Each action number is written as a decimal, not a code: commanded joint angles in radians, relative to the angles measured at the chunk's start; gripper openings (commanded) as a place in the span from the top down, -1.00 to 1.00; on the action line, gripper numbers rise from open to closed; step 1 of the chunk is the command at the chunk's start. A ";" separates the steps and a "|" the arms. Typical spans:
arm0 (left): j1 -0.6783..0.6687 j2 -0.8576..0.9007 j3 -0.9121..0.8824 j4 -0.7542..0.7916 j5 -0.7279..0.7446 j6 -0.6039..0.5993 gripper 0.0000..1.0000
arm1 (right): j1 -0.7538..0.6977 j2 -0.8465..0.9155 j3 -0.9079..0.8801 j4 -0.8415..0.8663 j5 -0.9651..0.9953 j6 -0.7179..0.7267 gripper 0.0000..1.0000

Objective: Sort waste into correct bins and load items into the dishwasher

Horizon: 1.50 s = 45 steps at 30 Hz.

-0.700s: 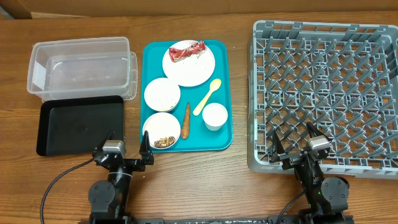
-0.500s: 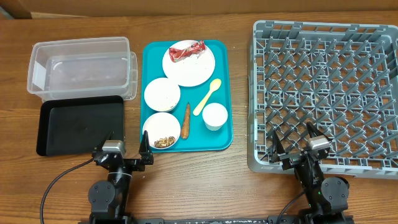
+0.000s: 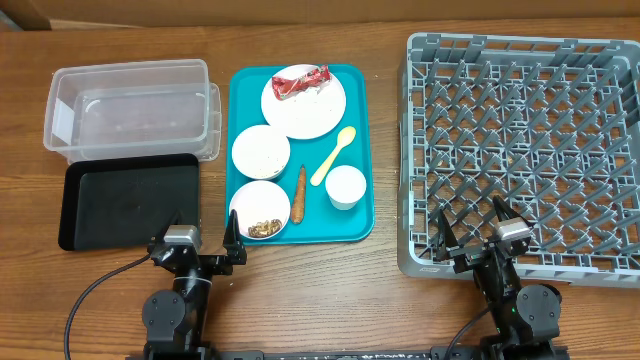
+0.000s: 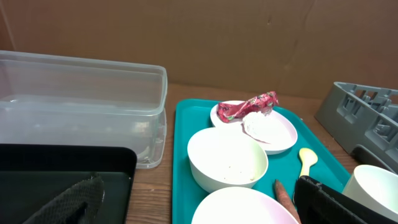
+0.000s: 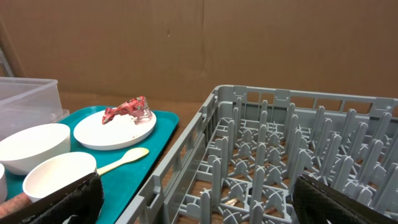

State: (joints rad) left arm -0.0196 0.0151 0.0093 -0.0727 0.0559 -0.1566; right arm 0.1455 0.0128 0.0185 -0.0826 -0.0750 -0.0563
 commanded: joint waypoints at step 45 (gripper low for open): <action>-0.007 -0.010 -0.002 0.109 -0.058 0.084 -1.00 | -0.002 -0.010 0.006 0.096 -0.088 0.147 -1.00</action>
State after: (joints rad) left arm -0.0196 0.0151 0.0090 0.0032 -0.0704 -0.0521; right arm 0.1455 0.0128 0.0185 0.0032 -0.1215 0.0242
